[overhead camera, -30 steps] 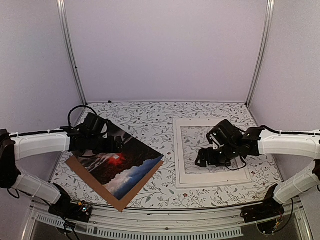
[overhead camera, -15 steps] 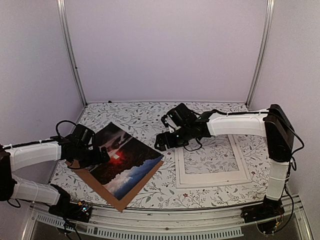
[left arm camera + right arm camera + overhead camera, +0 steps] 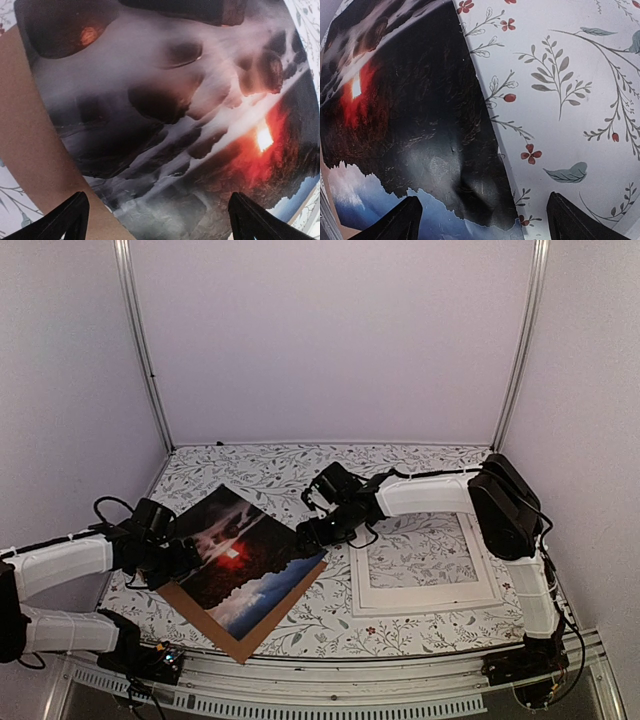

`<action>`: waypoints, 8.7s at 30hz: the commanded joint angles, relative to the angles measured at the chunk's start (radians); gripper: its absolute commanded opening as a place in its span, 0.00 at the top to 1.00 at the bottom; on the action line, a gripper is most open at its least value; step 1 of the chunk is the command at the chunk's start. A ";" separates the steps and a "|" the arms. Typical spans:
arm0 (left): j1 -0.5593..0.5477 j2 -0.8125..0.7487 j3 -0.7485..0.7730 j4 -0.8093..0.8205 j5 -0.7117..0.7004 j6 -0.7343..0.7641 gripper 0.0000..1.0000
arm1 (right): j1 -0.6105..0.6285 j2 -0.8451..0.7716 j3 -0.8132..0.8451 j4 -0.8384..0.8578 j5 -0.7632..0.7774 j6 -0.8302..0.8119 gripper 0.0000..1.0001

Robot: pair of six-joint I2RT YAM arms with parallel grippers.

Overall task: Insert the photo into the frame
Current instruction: Pick up the photo from the backboard, then pass from the left arm to the right, then turn over the photo, then place the photo on the mat board.

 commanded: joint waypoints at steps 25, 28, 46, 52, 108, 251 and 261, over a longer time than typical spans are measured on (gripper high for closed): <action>0.159 -0.012 -0.185 0.350 0.309 -0.110 0.11 | 0.007 -0.011 -0.091 0.037 -0.124 0.067 0.27; 0.163 0.004 -0.186 0.388 0.319 -0.114 0.13 | 0.006 -0.035 -0.125 0.057 -0.121 0.089 0.29; 0.220 -0.070 -0.227 0.583 0.416 -0.119 0.37 | 0.009 -0.042 -0.178 0.071 -0.135 0.109 0.35; 0.243 -0.062 -0.237 0.666 0.467 -0.112 0.40 | 0.009 -0.039 -0.181 0.070 -0.138 0.106 0.36; 0.108 0.023 0.308 0.325 0.427 0.024 1.00 | 0.115 -0.337 0.139 -0.183 0.082 -0.067 0.09; -0.202 0.411 0.605 0.344 0.386 0.100 0.00 | -0.506 -1.072 -0.709 -0.405 -0.013 0.072 1.00; -0.209 0.425 0.614 0.344 0.392 0.100 0.00 | -0.506 -1.108 -0.764 -0.428 0.054 0.110 1.00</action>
